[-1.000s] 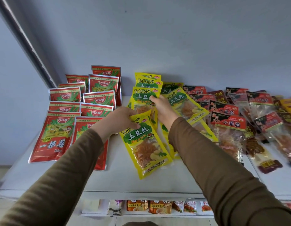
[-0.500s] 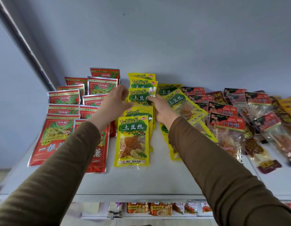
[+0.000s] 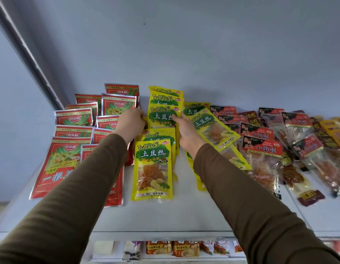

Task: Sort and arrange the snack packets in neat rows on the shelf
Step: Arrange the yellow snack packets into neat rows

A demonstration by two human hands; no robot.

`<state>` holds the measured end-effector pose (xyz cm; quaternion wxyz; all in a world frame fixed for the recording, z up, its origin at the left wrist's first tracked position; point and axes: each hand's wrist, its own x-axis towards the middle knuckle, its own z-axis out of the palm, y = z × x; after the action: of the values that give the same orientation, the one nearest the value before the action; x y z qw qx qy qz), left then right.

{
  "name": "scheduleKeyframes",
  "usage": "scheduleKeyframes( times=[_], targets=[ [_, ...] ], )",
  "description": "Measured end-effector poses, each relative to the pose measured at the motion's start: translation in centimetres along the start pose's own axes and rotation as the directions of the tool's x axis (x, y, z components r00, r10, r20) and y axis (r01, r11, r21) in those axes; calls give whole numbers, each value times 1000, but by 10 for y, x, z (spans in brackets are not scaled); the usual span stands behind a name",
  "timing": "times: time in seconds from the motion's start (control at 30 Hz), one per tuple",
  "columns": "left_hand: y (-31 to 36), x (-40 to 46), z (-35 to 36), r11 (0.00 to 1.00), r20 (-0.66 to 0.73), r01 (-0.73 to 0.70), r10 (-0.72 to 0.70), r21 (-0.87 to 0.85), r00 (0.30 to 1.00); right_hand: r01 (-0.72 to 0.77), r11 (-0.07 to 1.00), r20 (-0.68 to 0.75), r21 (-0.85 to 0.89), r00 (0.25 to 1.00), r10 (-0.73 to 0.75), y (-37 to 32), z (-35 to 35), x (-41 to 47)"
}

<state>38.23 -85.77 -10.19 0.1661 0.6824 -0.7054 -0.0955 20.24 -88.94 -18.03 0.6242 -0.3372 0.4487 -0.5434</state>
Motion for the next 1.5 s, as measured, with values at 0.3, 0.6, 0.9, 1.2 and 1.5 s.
scheduleKeyframes(
  times=[0.3,0.6,0.9,1.2,1.5],
  targets=[
    [0,18,1,889,33,150,-151,-433,988,31,992,58,-123,998,-24,-25,9,-40],
    [-8,27,4,771,87,195,-179,-606,980,-17,974,80,-228,996,37,-13,4,-36],
    [20,-70,-10,971,-128,-132,108,-199,986,-13,981,24,-196,1000,18,-13,4,-34],
    [22,-158,58,924,369,-349,272,159,889,-56,952,-40,-301,998,46,-25,23,-28],
    [14,-140,52,922,338,-362,300,137,892,82,951,-108,-298,987,-119,-33,38,-18]
  ],
)
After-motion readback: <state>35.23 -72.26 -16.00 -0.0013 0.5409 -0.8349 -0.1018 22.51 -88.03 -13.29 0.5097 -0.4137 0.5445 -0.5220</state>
